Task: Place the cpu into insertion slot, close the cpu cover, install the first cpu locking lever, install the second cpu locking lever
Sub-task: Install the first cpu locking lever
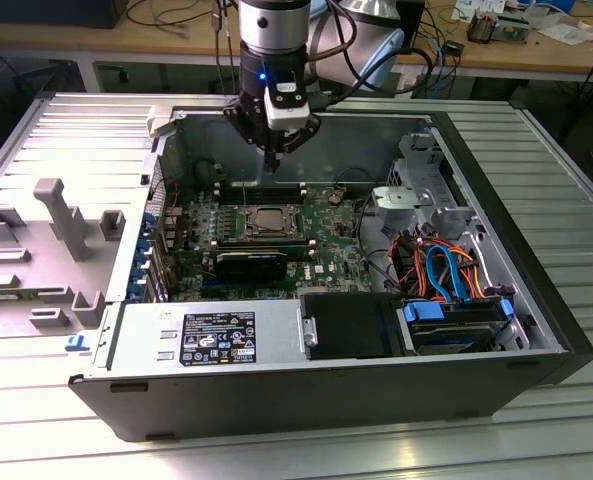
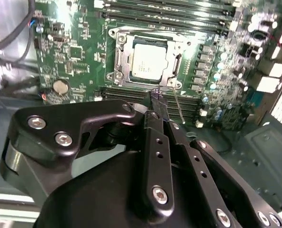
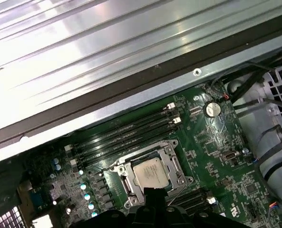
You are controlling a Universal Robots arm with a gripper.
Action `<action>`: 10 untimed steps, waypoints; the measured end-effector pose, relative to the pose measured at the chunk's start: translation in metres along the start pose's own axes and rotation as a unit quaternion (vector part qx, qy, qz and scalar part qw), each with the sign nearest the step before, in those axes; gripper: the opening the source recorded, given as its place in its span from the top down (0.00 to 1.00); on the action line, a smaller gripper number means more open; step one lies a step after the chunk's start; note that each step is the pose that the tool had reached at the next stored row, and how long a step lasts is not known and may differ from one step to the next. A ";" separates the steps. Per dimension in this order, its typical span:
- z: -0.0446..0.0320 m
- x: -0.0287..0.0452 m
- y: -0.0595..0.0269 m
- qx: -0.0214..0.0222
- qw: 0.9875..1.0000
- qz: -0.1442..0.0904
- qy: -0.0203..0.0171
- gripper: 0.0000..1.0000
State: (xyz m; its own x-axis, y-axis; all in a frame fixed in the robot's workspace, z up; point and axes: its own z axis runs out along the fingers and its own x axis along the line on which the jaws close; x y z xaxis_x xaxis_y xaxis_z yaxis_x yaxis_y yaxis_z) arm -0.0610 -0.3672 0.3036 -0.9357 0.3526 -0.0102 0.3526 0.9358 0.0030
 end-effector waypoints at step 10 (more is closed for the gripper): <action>0.0004 0.0000 0.0000 -0.001 0.997 -0.073 0.000 0.89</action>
State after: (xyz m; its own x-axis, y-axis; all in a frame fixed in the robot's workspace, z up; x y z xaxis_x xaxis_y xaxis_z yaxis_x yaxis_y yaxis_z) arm -0.0609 -0.3672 0.3031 -0.9772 0.2122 -0.0102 0.2122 0.9772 0.0031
